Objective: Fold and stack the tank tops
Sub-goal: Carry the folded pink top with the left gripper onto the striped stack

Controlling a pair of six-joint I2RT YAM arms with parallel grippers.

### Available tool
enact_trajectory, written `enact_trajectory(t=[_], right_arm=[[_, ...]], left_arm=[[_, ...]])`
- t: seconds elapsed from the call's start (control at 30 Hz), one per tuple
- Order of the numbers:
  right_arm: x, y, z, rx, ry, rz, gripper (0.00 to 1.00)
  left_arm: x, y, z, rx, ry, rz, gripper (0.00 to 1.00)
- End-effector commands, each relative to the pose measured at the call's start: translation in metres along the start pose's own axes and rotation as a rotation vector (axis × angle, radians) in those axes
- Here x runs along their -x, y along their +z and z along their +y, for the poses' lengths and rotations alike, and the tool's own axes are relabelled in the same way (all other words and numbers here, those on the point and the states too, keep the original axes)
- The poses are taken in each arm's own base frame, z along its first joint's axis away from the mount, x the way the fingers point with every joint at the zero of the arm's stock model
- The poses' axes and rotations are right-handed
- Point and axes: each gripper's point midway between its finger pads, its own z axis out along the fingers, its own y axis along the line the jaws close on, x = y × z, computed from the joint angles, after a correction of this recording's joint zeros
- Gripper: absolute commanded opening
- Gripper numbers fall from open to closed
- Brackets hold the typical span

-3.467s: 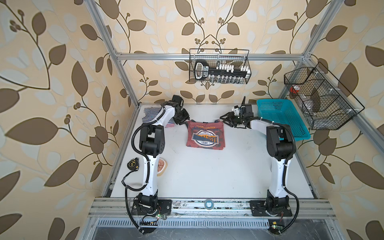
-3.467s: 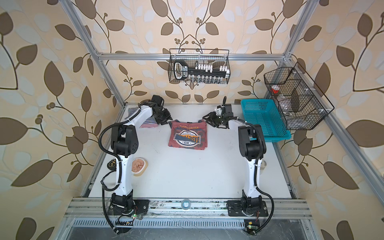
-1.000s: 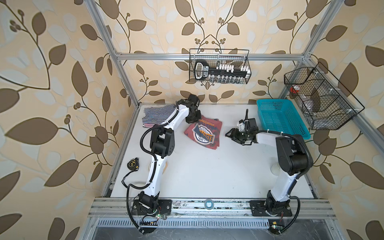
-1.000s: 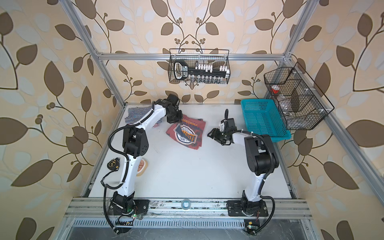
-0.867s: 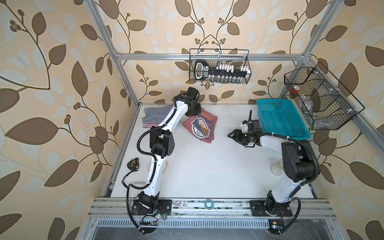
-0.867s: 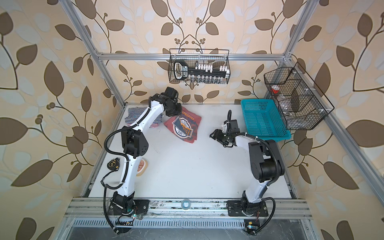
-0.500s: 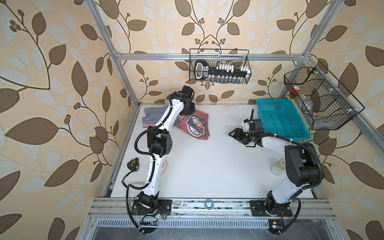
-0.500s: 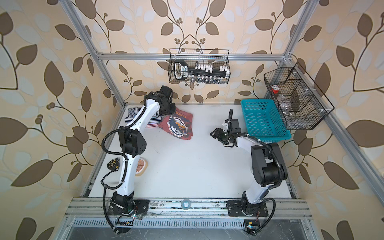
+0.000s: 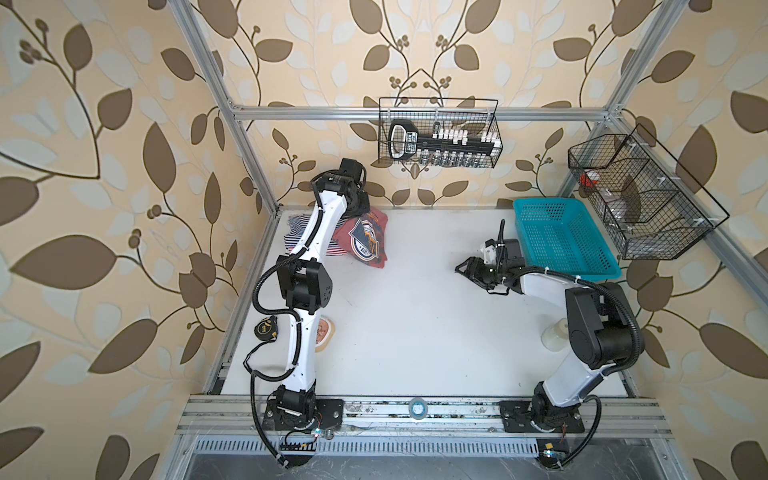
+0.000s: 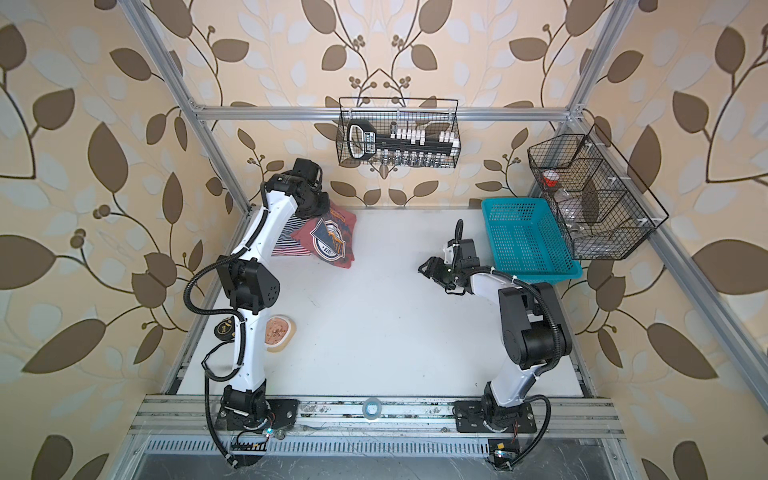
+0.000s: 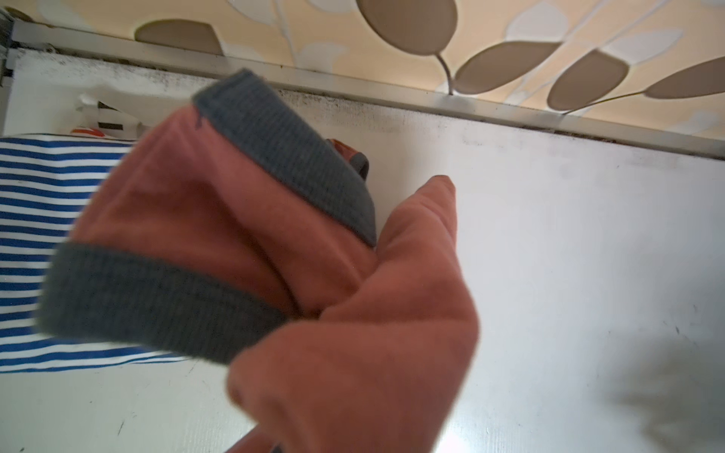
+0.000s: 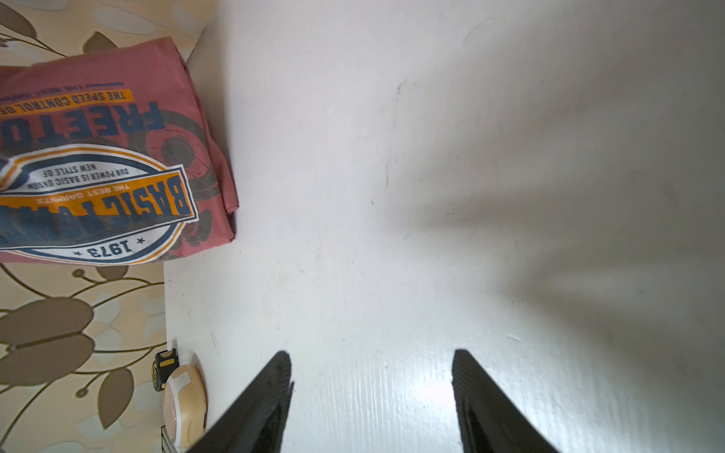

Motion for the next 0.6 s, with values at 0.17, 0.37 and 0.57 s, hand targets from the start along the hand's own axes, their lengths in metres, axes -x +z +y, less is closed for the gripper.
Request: enact_trajectory(t=[0.17,0.37,0.57], right_arm=[[-0.012,0.013,-0.006,0.014,0.022,0.036,0.66],[-0.013,0.015,-0.007,0.015,0.024,0.042,0.66],[-0.016,0.018,-0.011,0.010,0.030,0.052,0.66]], left_arm=[[0.050,-0.087,0.016,-0.007,-0.012,-0.215,0.00],[0.065,-0.109,0.040,0.013,-0.043,-0.273,0.00],[0.076,-0.114,0.070,0.026,-0.081,-0.299,0.00]])
